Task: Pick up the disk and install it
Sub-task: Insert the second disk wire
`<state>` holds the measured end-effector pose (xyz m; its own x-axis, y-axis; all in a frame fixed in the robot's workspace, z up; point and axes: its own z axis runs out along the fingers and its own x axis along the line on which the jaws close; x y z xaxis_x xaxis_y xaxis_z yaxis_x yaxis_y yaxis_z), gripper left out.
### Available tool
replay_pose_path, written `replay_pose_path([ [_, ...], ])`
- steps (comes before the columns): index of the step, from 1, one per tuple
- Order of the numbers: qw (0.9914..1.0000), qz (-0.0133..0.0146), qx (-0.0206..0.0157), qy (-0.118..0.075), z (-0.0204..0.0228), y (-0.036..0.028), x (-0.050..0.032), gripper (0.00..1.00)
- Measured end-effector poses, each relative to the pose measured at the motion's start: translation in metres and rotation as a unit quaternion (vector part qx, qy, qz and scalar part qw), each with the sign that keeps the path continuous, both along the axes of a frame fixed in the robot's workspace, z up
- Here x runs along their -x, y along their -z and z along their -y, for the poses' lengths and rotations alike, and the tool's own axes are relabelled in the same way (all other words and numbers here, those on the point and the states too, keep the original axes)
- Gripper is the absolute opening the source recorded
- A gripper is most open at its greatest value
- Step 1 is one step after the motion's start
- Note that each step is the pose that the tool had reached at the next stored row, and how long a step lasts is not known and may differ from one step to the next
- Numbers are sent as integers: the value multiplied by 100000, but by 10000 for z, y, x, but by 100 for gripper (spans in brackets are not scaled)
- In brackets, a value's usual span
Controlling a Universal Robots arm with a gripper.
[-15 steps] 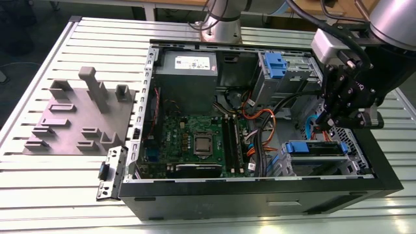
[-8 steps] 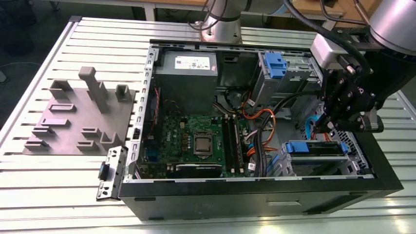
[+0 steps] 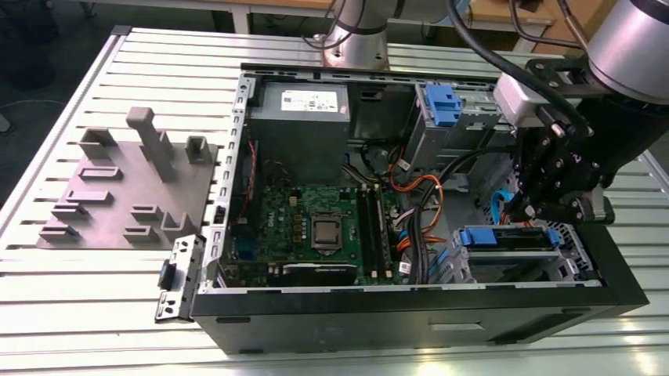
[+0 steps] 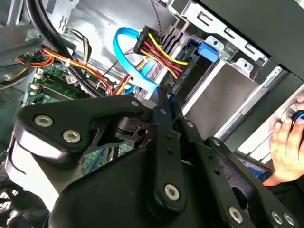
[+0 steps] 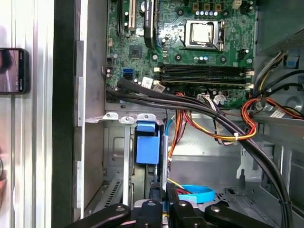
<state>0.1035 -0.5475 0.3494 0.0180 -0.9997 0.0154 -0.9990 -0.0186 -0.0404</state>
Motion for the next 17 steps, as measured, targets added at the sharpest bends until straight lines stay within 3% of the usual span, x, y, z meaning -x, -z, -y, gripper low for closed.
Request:
replay_pose_path([
  [2,99999,332,-62,-6,25,13,6,16],
  [4,99999,413,-261,-10,53,23,11,16],
  [10,99976,455,-2157,0,90,50,27,16],
  [17,99972,602,-2285,0,124,92,29,16],
])
